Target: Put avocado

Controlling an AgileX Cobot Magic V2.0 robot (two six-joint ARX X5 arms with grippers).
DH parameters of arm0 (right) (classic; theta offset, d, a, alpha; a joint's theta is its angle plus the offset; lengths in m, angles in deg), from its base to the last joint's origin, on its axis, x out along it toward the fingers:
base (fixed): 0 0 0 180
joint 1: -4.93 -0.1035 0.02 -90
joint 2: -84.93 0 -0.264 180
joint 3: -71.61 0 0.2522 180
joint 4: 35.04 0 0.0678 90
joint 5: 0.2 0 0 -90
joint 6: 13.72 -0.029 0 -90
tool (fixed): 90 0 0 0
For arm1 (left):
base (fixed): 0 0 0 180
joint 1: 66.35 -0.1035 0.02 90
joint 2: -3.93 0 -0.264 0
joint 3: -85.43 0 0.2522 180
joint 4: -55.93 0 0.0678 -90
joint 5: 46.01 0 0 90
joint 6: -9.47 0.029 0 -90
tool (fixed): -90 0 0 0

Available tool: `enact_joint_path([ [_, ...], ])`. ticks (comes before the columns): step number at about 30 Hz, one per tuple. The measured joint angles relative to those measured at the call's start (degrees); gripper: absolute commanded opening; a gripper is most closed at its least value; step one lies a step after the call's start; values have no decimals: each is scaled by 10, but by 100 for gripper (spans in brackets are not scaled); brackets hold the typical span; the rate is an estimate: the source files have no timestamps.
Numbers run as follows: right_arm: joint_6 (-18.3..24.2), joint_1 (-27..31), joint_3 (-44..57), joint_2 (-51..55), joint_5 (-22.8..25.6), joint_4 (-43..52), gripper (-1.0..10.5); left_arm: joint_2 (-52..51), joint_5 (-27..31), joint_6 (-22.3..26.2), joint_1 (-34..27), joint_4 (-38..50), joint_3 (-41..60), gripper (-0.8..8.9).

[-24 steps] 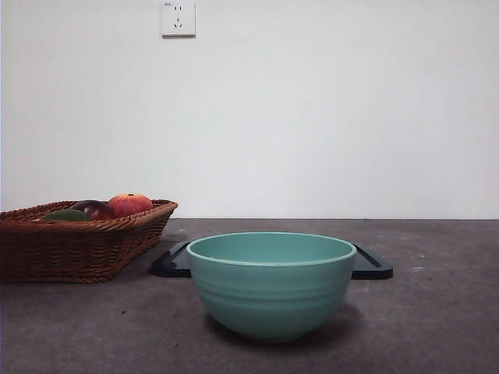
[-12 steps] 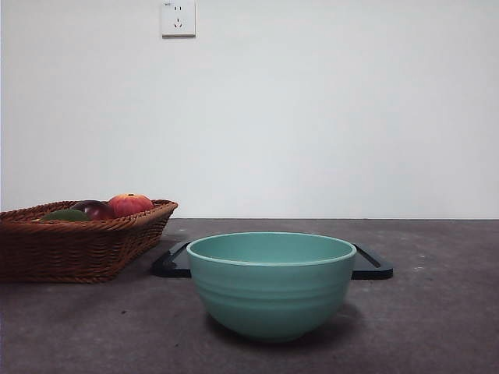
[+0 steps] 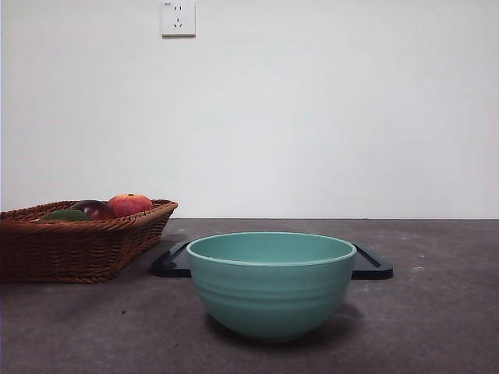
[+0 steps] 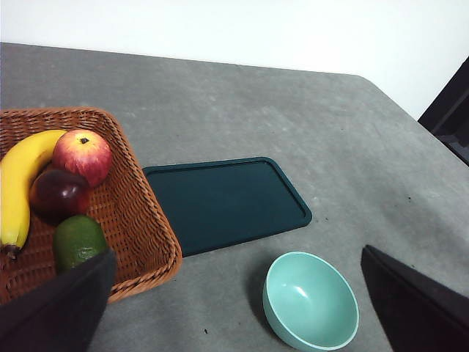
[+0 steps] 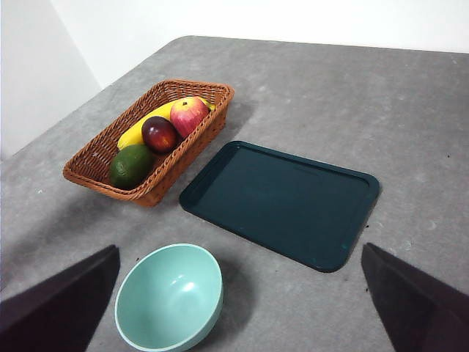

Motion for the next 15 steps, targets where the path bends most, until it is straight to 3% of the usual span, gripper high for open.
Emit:
enact_joint_path([
  [4,0,0,0,0,0,0,602,0,0,4,0,1,0,638],
  [15,0,0,0,0,0,2,602,30,0,8,0,20,-3,610],
])
